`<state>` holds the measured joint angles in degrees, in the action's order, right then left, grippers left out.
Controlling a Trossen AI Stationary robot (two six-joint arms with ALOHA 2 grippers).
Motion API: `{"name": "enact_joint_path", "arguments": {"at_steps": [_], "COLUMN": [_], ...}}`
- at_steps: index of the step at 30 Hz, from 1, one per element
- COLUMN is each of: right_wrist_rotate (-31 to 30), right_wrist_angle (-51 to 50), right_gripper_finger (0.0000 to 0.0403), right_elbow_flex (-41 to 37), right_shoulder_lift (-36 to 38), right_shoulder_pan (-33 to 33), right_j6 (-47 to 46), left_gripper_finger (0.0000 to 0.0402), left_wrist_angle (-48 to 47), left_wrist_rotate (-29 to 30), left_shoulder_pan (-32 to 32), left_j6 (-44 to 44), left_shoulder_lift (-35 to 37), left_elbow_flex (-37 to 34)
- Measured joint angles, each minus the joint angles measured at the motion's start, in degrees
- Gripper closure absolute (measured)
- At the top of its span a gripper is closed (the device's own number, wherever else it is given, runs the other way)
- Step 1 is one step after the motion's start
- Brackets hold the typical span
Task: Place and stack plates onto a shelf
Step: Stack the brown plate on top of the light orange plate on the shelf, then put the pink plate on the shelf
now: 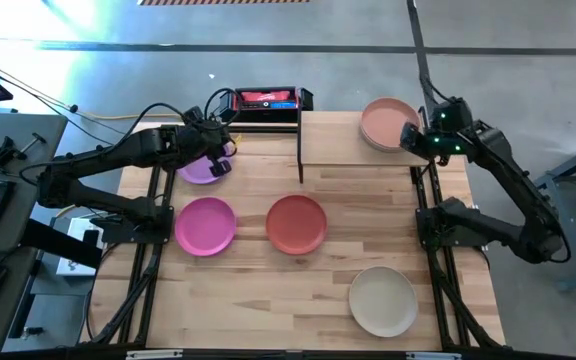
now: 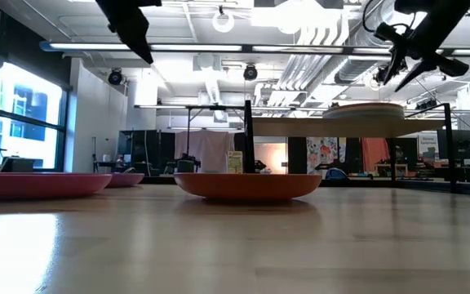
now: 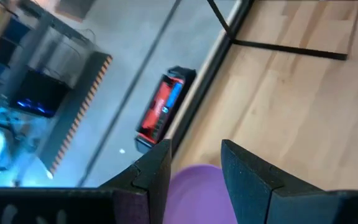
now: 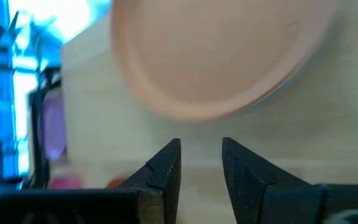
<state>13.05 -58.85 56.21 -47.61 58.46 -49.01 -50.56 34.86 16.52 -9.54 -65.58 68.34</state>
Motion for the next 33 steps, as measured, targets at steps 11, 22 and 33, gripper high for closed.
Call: {"name": "enact_joint_path", "arguments": {"at_steps": [11, 22, 33], "right_wrist_rotate": [-2.8, -11.0, -10.9], "right_wrist_angle": [0.0, 1.9, 5.7], "right_gripper_finger": [0.0306, 0.0306, 0.0306], "right_elbow_flex": [0.0, 0.0, 0.0], "right_shoulder_lift": [0.0, -4.0, -11.5], "right_shoulder_pan": [-20.4, -36.4, -43.2], "right_j6": [-8.6, -17.0, -18.1], "left_gripper_finger": [0.0273, 0.0273, 0.0273], "left_wrist_angle": [-12.0, -12.4, -9.4], "left_wrist_rotate": [-12.2, -22.4, -25.6], "left_shoulder_pan": [2.9, 4.1, 4.1], "left_j6": [15.6, 10.4, 13.5], "left_shoulder_lift": [-0.2, -0.2, -0.5], "left_elbow_flex": [0.0, -9.1, -17.9]}}
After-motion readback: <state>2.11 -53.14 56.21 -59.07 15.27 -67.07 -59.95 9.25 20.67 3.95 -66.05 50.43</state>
